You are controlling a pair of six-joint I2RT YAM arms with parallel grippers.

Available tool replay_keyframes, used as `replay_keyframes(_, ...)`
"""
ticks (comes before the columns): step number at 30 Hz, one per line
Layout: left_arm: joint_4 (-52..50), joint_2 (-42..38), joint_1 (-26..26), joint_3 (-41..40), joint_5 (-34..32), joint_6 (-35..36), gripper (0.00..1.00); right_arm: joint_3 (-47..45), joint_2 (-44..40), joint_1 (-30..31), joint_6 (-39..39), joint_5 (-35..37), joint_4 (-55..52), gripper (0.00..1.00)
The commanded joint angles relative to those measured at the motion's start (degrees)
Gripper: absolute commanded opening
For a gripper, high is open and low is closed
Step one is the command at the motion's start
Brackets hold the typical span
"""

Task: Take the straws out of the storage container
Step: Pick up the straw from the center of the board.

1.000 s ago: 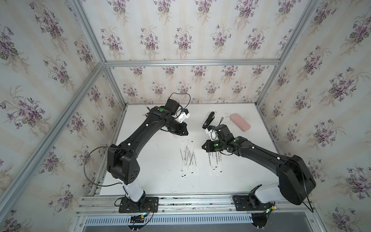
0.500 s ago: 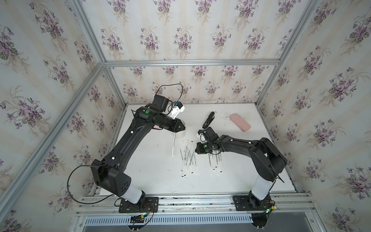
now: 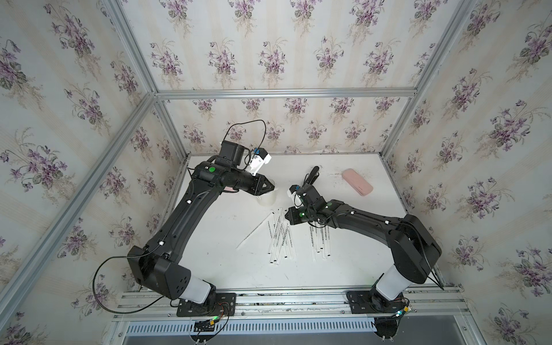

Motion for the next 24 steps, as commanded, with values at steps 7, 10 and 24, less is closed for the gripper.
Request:
replay_keyframes(7, 5.61, -17.31, 7.22, -9.13, -24.12, -1.68, 0.29, 4.98, 2.35, 11.31, -30.18, 1.32, 1.63, 0.25)
replay_keyframes(10, 6.70, -21.76, 9.70, -12.57, -29.40, -1.66, 0.34, 7.19, 5.42, 13.35, -39.72, 2.39, 2.09, 0.29)
replay_keyframes(24, 8.58, -26.86, 12.59, -15.63, -28.33, -1.44, 0.37, 26.28, 26.60, 14.54, -57.17, 6.10, -8.12, 0.41)
